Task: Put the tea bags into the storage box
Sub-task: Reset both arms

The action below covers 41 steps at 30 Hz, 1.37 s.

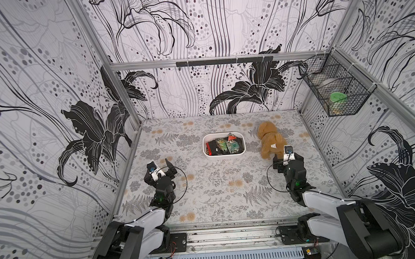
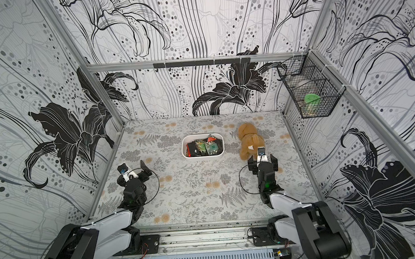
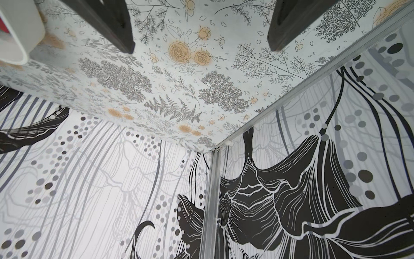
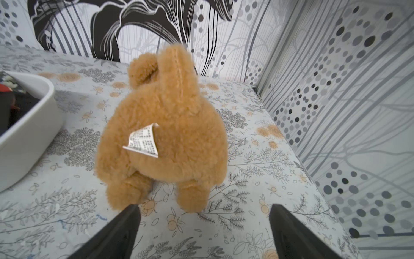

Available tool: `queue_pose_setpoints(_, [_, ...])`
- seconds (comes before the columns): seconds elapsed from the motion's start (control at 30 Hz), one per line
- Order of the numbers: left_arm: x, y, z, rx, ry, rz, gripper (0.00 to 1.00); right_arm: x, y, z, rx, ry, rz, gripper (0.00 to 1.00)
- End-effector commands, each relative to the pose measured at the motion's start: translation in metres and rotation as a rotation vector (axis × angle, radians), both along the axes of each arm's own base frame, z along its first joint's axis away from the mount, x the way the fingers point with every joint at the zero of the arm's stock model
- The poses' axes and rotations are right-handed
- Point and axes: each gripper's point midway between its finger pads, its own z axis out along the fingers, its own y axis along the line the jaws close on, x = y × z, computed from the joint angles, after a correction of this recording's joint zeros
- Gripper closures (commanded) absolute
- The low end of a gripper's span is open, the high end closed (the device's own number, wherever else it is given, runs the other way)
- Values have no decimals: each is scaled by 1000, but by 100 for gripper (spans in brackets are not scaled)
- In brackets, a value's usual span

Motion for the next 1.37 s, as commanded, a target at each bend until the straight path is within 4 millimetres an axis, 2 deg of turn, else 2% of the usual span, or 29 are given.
queue_pose_setpoints(0.0, [21,-8,26,-8,-83,-72,3,16,-2,16,20,-93,11,4])
queue_pose_setpoints(0.1, [35,-16,28,-1,-99,-167,3,24,2,16,44,-105,61,4])
queue_pose_setpoints(0.23, [56,-31,21,48,-39,-267,3,35,-10,7,94,-113,64,4])
queue_pose_setpoints(0.33, [42,-21,14,30,-133,-266,3,36,-6,1,110,-80,123,4])
queue_pose_setpoints(0.37, [38,-13,21,31,-183,-239,3,35,-6,-1,127,-77,137,4])
queue_pose_setpoints(0.43, [42,-11,15,-7,-138,-233,3,31,-9,-3,147,-109,150,4])
queue_pose_setpoints(0.53, [55,-18,10,15,-94,-277,3,33,-9,-1,132,-108,156,4])
queue_pose_setpoints(1.33, [55,-19,11,26,-100,-282,3,33,-10,-2,132,-106,152,5])
